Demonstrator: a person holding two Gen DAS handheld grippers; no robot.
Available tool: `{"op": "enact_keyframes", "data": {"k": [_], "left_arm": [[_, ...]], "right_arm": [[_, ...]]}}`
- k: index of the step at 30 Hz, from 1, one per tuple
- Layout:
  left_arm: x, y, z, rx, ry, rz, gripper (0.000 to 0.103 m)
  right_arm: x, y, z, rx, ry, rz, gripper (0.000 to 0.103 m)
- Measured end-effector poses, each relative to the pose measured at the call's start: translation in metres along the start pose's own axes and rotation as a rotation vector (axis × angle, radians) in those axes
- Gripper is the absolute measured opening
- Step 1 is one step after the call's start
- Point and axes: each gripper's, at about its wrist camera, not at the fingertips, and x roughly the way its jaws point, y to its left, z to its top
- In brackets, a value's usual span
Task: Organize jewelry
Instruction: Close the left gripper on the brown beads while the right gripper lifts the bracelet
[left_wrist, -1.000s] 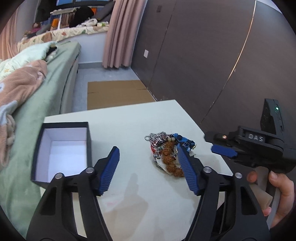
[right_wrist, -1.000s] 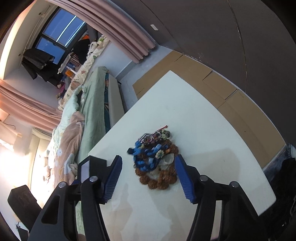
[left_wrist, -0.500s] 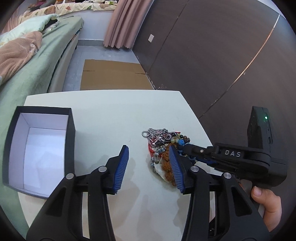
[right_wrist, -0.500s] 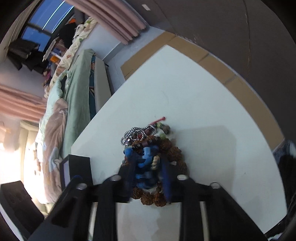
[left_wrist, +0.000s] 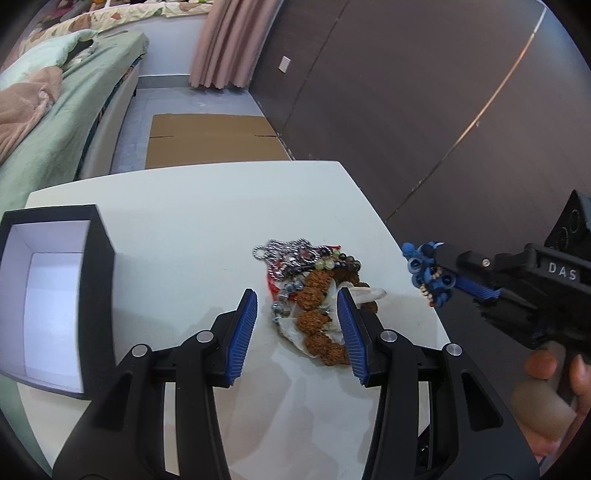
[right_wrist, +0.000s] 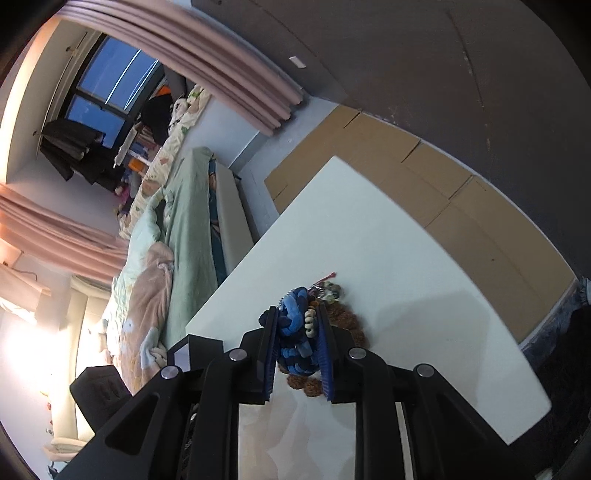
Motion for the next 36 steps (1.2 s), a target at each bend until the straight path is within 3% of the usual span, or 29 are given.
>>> {"op": "enact_keyframes", "data": {"k": [3,8,13,16,30,36], "left_arm": [[0.006,-0.009,-0.002,0.028,-0.003,-0.004,0.046],[0.022,-0.020,-0.004,0.074,0.006,0.026,0.032],[0.040,-0.021,-0.004,0.079,0.048,0.051,0.029],[0.046,-0.024,-0.005,0.092,0.060,0.085,0.020],[-0.032,-0.019,0.004,0.048,-0.027,-0.084,0.020],[-0.062,-0.010,0.004,0.034,-0.072,-0.111,0.020]], "right_arm": [[-0.006,-0.008,0.003,0.021,-0.003,0.001,0.019],[-0.013,-0.017,0.003,0.029,0.001,0.017,0.020],[-0.019,-0.019,0.002,0.021,0.006,0.026,0.020],[-0.022,-0.019,0.004,0.017,0.007,0.033,0.020],[-0.025,-0.013,-0.009,-0.012,0.020,0.028,0.021],[-0.021,0.000,-0.021,-0.056,0.030,0.023,0.022]]}}
